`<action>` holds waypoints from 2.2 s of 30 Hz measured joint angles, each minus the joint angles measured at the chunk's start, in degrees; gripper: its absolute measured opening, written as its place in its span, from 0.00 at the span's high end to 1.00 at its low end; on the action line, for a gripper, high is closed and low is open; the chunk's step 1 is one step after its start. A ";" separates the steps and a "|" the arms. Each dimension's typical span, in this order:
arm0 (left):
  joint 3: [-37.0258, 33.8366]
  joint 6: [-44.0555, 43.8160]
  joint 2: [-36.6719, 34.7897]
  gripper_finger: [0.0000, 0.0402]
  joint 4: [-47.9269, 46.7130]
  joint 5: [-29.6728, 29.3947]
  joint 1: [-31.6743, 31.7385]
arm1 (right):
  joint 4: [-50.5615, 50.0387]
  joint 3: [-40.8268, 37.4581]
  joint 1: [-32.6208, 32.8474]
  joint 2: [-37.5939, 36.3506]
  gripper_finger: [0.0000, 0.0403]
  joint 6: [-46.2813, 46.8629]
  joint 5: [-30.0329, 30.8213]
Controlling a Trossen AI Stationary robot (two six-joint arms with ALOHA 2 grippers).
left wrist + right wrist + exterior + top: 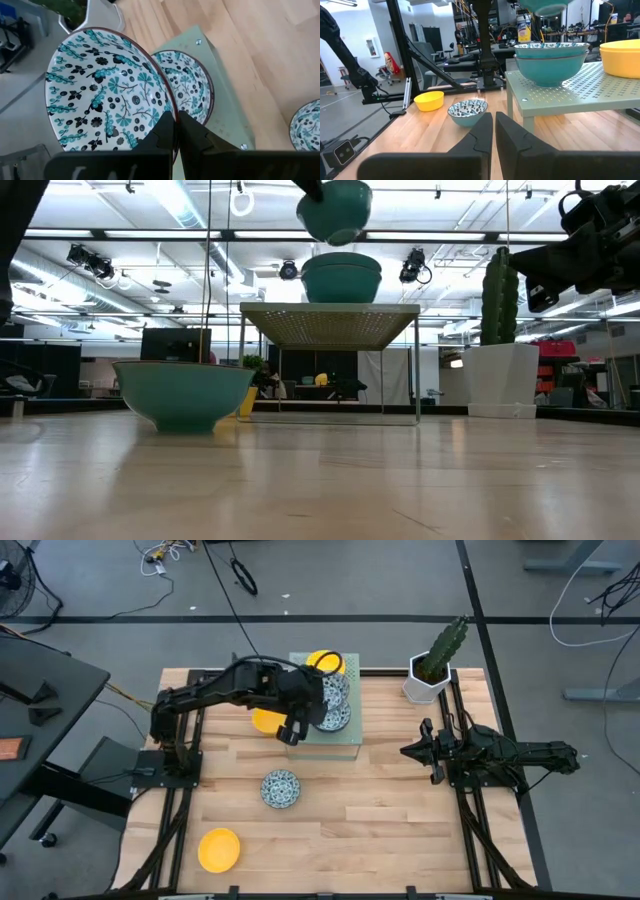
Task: Pick & Place Mini bowls
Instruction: Stack the blue and white bowl on top of the other blue and white bowls on the shelf
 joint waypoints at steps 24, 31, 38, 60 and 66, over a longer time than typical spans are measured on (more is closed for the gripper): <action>-0.02 -0.60 5.64 0.97 -2.30 -2.57 -0.86 | 0.00 0.00 0.01 0.00 0.93 0.01 -0.01; 0.08 -0.71 6.45 0.97 -2.56 -2.57 -0.89 | 0.00 0.00 -0.01 0.00 0.93 -0.01 0.00; -0.03 -0.69 7.53 0.97 -4.84 -2.05 -0.89 | 0.02 0.00 0.01 0.00 0.93 0.01 0.00; -0.03 -1.82 8.89 0.95 -5.06 0.19 -0.78 | 0.00 0.00 -0.02 0.00 0.93 0.00 0.00; -0.03 -1.78 8.89 0.91 -5.03 -0.21 -0.78 | 0.00 0.00 0.01 0.00 0.93 0.01 0.00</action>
